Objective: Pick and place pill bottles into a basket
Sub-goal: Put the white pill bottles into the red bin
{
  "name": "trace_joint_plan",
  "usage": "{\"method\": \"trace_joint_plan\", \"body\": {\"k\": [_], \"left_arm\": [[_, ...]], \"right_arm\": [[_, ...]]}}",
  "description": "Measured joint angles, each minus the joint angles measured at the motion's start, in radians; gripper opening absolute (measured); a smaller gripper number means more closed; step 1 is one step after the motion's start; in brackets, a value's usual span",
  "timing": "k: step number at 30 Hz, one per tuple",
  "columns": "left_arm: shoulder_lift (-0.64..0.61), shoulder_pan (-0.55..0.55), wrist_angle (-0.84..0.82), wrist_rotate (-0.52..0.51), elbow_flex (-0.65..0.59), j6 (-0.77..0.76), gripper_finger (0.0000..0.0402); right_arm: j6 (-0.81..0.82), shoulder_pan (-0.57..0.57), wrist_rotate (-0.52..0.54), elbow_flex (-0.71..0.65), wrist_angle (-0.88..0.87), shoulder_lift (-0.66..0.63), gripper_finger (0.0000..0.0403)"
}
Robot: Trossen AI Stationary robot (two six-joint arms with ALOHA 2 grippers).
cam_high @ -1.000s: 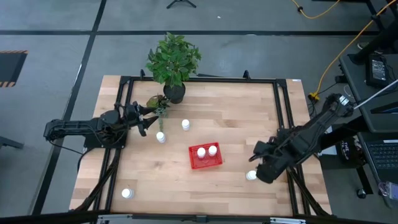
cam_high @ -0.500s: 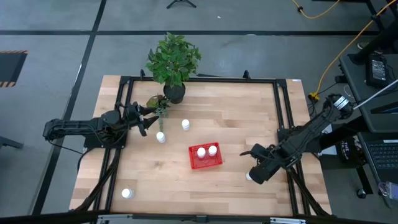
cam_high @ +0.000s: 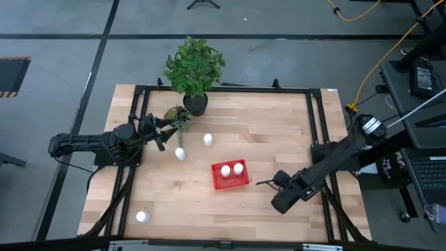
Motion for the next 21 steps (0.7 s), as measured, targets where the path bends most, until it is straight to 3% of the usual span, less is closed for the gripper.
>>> {"method": "trace_joint_plan", "body": {"k": [6, 10, 14, 20, 21], "left_arm": [[0.000, 0.000, 0.000, -0.006, 0.000, 0.000, 0.0246], [0.000, 0.000, 0.000, -0.014, 0.000, -0.014, 0.0246], [0.000, 0.000, 0.003, -0.034, 0.000, -0.014, 0.0246], [0.000, 0.000, 0.006, -0.081, 0.000, -0.014, 0.0246], [0.000, 0.000, 0.006, -0.086, 0.000, -0.014, 0.0246]], "right_arm": [[-0.001, 0.000, -0.016, 0.000, 0.063, 0.043, 0.0389], [-0.002, 0.000, -0.031, 0.000, 0.060, 0.051, 0.0365], [-0.004, -0.007, -0.041, 0.000, 0.060, 0.051, 0.0302], [-0.009, -0.007, -0.041, 0.001, 0.061, 0.050, 0.0168], [-0.015, -0.007, -0.041, 0.002, 0.062, 0.049, 0.0165]]}}
